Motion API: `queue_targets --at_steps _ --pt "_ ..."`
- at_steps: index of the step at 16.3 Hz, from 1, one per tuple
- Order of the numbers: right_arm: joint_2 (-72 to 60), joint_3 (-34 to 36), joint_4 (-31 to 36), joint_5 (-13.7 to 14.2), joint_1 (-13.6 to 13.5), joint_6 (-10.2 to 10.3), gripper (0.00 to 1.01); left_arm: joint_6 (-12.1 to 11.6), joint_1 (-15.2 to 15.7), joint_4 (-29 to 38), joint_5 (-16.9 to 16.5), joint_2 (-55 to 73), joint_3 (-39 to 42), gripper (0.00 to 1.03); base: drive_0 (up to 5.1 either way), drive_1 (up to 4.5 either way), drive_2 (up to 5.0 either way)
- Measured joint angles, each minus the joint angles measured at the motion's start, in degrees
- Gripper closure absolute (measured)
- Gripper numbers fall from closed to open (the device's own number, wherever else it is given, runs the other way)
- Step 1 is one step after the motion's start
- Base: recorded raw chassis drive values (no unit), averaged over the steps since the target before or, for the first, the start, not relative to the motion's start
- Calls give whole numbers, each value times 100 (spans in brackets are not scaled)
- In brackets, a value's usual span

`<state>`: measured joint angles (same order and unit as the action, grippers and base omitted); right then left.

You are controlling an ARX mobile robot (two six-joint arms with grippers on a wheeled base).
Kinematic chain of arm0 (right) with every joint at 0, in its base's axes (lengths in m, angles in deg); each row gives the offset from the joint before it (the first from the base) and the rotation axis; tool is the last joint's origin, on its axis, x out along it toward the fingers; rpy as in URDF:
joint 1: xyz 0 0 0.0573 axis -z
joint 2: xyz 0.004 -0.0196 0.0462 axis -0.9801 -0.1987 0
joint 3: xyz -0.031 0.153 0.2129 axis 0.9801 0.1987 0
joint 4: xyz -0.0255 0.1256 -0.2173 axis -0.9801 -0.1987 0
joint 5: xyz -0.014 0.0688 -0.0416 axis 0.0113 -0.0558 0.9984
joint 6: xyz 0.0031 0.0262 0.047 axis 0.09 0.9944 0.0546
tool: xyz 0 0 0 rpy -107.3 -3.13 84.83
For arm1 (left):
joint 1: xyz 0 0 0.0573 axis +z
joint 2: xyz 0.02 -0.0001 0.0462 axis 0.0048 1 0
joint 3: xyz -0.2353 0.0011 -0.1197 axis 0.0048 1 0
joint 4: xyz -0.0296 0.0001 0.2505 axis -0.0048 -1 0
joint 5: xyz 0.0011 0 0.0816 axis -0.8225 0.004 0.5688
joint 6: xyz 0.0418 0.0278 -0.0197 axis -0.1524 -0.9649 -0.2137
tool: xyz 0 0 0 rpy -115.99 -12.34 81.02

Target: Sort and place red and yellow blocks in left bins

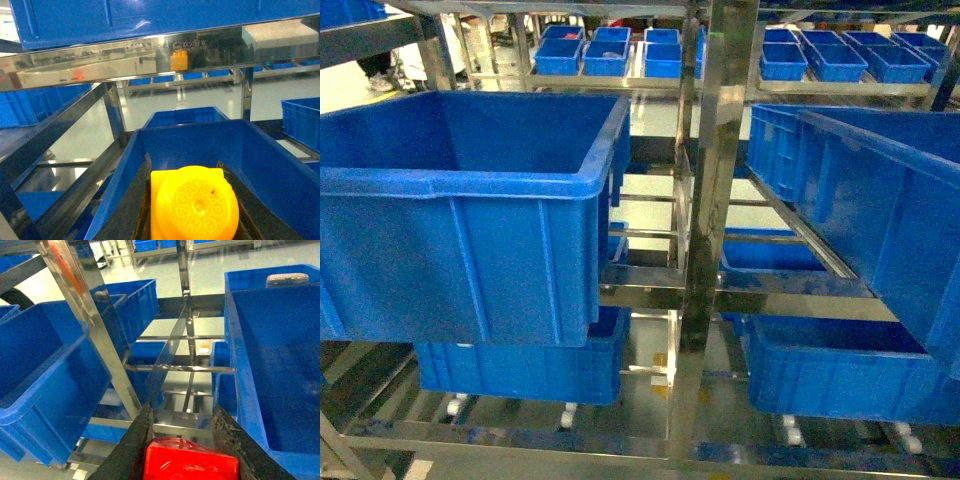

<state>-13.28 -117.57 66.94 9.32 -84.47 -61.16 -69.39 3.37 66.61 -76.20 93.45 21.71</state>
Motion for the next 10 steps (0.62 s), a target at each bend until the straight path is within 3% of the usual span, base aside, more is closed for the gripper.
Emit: queue_targets --at_steps 8,10 --pt "0 0 -2 0 0 0 73 0 0 0 0 0 0 76 0 0 0" --pt "22 0 2 -2 -2 0 73 0 2 9 2 -22 0 76 -2 425 -429"
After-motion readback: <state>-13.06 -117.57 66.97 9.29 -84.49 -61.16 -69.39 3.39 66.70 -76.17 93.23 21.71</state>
